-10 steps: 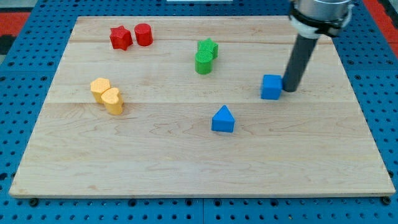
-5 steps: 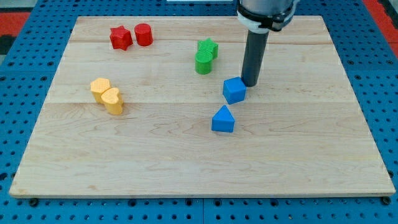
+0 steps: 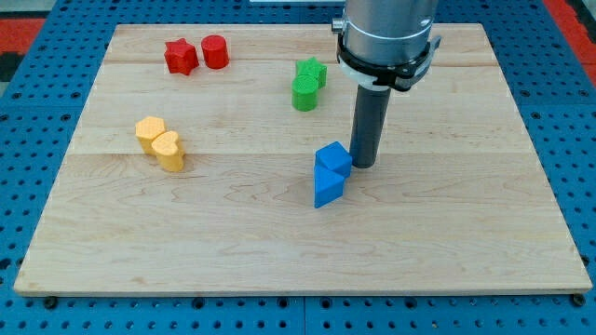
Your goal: Push blue cube into blue triangle
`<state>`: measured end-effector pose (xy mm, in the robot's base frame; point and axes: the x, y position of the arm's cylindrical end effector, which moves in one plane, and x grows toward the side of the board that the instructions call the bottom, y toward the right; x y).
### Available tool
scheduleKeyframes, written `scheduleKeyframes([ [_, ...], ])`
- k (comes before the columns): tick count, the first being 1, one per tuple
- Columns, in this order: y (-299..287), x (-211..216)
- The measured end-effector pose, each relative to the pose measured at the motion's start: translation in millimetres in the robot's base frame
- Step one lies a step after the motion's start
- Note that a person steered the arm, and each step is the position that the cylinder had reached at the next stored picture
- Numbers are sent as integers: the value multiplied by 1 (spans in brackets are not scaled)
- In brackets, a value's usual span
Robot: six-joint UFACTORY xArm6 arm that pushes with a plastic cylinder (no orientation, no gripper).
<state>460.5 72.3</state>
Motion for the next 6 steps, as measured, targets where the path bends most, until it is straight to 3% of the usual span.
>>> scheduleKeyframes([
  [2,7,-10],
  [4,-42,-15],
  [6,-45,9],
])
